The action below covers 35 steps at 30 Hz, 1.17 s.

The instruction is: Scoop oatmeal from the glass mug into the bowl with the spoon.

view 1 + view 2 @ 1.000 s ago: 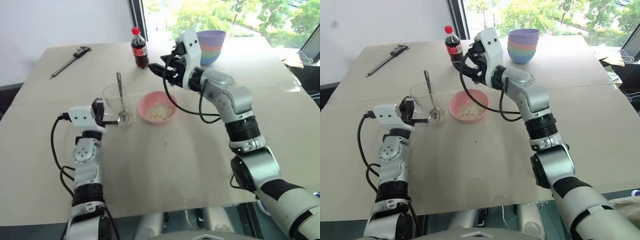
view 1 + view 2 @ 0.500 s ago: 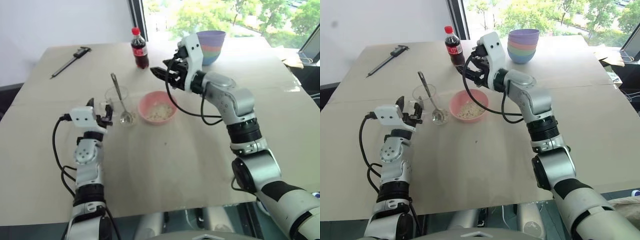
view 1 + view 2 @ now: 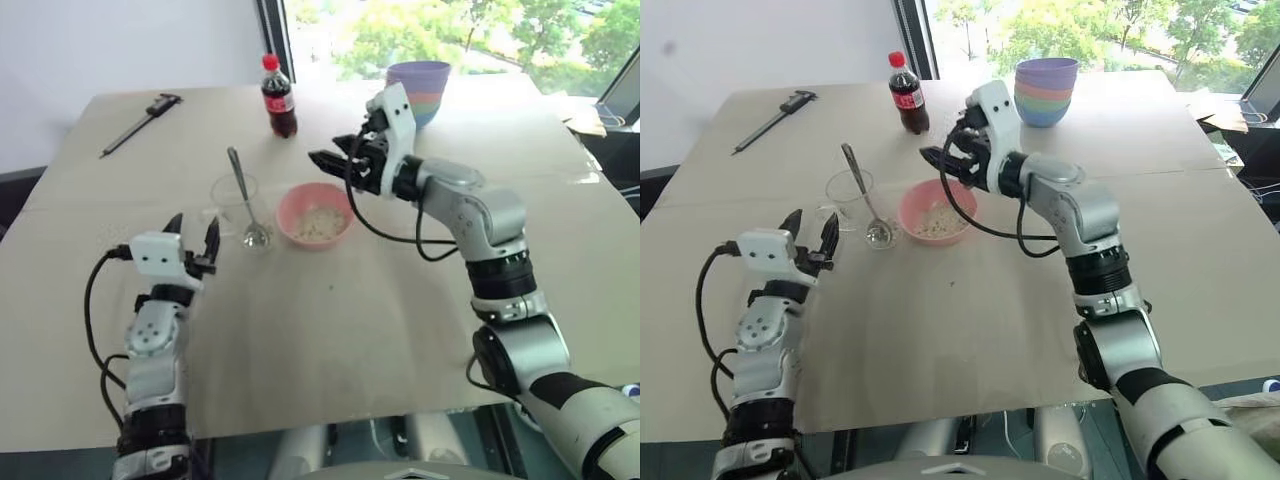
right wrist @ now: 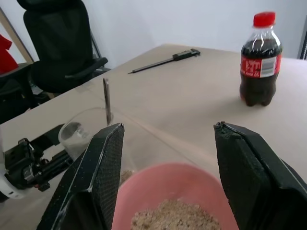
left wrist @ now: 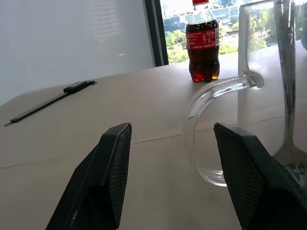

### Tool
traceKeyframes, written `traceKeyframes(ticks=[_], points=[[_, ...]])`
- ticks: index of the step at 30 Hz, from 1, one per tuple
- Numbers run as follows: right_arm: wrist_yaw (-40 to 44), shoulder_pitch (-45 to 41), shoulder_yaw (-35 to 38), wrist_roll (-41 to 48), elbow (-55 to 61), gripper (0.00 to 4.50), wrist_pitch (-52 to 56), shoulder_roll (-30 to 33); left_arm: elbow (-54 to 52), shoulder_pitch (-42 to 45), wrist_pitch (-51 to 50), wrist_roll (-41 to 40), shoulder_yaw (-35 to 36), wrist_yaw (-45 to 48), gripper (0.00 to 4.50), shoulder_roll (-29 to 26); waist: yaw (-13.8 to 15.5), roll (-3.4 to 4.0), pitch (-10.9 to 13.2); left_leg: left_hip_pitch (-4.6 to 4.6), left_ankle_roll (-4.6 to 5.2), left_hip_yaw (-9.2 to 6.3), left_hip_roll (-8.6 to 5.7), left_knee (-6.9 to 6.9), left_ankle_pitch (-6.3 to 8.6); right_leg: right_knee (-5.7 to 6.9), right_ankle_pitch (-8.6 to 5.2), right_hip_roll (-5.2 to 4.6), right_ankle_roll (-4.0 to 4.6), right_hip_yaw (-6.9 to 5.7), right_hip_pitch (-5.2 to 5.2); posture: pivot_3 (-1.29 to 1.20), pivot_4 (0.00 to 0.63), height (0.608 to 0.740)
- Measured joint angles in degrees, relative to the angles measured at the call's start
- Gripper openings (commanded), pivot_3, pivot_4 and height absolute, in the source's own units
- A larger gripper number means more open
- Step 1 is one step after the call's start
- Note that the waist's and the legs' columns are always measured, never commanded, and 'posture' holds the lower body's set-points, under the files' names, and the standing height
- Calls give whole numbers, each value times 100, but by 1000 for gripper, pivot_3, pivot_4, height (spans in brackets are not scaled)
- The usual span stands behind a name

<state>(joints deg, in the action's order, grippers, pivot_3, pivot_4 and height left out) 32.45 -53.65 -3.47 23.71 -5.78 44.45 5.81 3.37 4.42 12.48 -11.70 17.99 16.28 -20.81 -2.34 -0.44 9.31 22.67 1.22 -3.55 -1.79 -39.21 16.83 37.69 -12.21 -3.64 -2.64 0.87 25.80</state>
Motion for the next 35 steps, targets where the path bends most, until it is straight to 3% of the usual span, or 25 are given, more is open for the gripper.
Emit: traceKeyframes(ticks=[11, 20, 25, 27, 31, 35], points=[[4, 782, 228, 299, 644, 3017, 247, 473, -1426, -1267, -631, -368, -8, 286, 2821, -27, 12, -1, 0, 0, 2, 1, 3, 1, 2, -3, -1, 1, 1, 0, -2, 0, 150, 740], [732, 2769, 595, 1005, 1988, 3017, 289, 1494, -3037, -3189, -1719, -949, 271, 361, 2821, 4, 43, -2, 0, -12, 32, 2, 6, 2, 19, -14, -1, 4, 1, -1, -20, 0, 150, 740], [1387, 3899, 608, 674, 2009, 3017, -843, 2071, -3683, -3969, -1967, -1217, 373, 692, 2821, -45, 61, 1, 6, -96, 49, 7, 16, 7, 30, -58, -7, 41, -3, -9, -124, 0, 150, 740], [1645, 4343, 604, 261, 1606, 3017, -1800, 2255, -3732, -4167, -1965, -1195, 324, 857, 2821, -69, 65, 0, 7, -106, 52, 9, 27, 7, 31, -90, -20, 56, 17, -12, -149, 0, 150, 740], [1956, 4908, 597, -294, 804, 3017, -3276, 2308, -3700, -4160, -1939, -1007, 160, 914, 2821, -29, 65, -1, 9, -131, 52, 20, 33, 7, 31, -89, -14, 63, 10, 0, -166, 0, 150, 740], [2170, 5276, 623, -449, 496, 3017, -4086, 2375, -3562, -4077, -1795, -756, -33, 916, 2821, 51, 58, -3, 13, -180, 55, 30, 41, 17, 35, -92, -21, 67, 18, 9, -207, 0, 150, 740]])
